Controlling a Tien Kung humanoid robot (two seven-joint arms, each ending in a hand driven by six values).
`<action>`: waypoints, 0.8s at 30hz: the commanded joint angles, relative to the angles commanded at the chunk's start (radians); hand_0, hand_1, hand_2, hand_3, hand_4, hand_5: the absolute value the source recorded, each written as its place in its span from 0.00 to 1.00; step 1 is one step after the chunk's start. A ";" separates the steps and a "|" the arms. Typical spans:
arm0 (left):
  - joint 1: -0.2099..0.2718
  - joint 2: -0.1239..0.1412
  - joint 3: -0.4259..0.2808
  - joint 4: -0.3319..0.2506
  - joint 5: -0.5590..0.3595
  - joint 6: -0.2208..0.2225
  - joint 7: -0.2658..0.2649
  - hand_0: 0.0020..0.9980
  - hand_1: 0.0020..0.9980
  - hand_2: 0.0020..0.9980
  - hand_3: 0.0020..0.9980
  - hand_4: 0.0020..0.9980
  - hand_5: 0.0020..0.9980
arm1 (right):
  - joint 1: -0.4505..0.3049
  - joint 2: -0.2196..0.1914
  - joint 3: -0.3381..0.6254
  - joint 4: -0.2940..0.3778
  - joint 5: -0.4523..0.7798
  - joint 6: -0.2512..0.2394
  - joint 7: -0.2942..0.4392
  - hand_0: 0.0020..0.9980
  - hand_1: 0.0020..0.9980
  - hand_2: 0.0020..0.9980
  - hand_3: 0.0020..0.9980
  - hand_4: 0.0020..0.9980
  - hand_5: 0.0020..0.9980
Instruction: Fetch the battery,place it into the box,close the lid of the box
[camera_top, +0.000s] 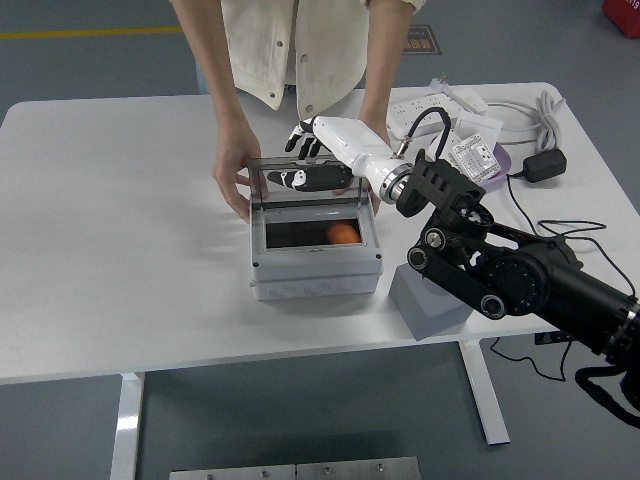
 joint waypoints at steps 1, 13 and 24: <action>0.000 0.000 0.002 0.000 -0.003 0.000 0.000 0.59 0.76 0.60 0.50 0.04 0.00 | -0.001 -0.002 -0.003 0.002 -0.001 0.000 -0.001 0.65 0.56 0.56 0.63 0.92 0.70; 0.000 0.002 0.001 0.000 -0.001 0.001 0.000 0.59 0.76 0.60 0.50 0.04 0.00 | -0.010 -0.030 -0.002 0.036 -0.025 0.003 -0.017 0.64 0.55 0.56 0.63 0.92 0.71; 0.000 0.002 0.003 0.000 -0.005 0.001 0.003 0.60 0.76 0.60 0.50 0.05 0.00 | 0.009 -0.041 0.013 0.046 -0.006 0.021 -0.027 0.63 0.55 0.56 0.63 0.92 0.72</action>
